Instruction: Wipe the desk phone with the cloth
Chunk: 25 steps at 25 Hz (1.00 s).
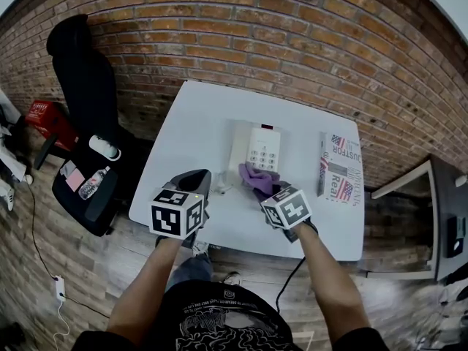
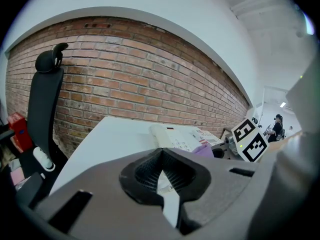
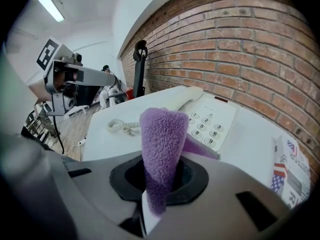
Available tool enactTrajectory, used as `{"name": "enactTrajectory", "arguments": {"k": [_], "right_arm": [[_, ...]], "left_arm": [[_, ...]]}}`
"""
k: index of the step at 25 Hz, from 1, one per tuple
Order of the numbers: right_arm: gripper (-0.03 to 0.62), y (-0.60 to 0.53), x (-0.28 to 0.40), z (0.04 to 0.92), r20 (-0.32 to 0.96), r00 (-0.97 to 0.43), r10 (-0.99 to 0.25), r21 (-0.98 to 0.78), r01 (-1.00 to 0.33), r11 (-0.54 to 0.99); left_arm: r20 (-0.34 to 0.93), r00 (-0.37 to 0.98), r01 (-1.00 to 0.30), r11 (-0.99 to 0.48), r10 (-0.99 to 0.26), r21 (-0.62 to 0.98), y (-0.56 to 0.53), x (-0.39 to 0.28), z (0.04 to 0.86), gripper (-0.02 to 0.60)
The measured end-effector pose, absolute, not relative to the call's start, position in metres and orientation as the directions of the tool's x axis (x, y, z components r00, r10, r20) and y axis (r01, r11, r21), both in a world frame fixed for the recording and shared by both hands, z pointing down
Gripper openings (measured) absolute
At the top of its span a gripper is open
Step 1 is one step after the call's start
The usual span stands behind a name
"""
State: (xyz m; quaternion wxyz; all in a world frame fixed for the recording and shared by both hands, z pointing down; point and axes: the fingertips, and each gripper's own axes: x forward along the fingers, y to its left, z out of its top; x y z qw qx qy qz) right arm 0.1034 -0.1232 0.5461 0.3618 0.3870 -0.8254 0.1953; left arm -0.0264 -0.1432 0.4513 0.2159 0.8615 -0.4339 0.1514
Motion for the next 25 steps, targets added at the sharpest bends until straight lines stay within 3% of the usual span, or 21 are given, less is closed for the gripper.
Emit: {"name": "enactTrajectory", "arguments": {"k": [25], "right_arm": [[0.044,-0.211,0.124,0.445,0.676,-0.412,-0.611,0.118,-0.758,0.641]], "left_arm": [[0.458,0.605,-0.789,-0.567,-0.651,0.237,-0.193,-0.025,0.455,0.005]]}}
